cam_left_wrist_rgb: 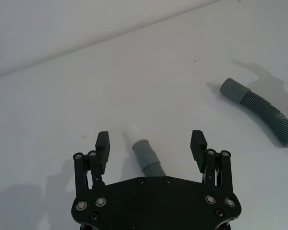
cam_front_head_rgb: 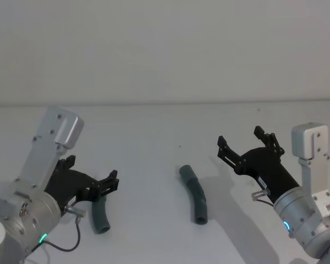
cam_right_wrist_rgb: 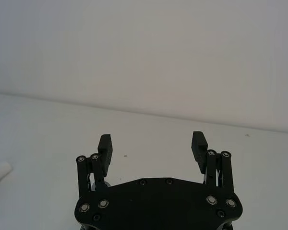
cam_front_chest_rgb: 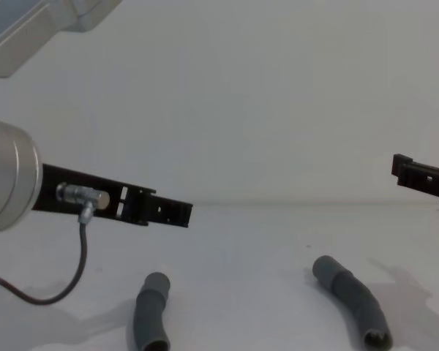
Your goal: Use both hands to pick up one end of the pipe from the table, align the ends, and insert them.
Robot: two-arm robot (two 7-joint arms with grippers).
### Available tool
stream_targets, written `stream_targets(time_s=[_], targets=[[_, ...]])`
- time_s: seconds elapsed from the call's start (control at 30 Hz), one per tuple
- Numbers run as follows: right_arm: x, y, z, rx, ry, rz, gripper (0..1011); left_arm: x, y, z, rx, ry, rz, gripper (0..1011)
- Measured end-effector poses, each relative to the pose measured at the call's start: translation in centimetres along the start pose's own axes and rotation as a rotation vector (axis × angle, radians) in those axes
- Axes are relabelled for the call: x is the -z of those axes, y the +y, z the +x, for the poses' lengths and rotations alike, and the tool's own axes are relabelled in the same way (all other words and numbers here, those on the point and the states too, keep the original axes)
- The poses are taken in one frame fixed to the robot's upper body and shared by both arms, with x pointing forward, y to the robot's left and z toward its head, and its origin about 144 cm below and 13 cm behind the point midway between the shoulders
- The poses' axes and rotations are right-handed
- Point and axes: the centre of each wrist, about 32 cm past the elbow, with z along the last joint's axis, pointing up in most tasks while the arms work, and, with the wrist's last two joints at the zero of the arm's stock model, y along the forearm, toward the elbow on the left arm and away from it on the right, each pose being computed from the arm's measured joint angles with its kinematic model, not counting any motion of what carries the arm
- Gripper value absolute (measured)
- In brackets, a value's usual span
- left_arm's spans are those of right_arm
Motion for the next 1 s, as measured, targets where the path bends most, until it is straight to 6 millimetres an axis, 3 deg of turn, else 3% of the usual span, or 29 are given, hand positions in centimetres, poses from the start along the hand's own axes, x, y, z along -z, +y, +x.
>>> stream_targets(time_s=[0.47,1.0], targets=[[0.0,0.0,0.0,0.0,0.0,0.0,1003,0.2,-0.1,-1.6,-0.081,0.114,0.052,1001],[0.0,0.0,0.0,0.0,0.0,0.0,1003,0.7,-1.6,-3.1,-0.148,0.178,0.134,1001]])
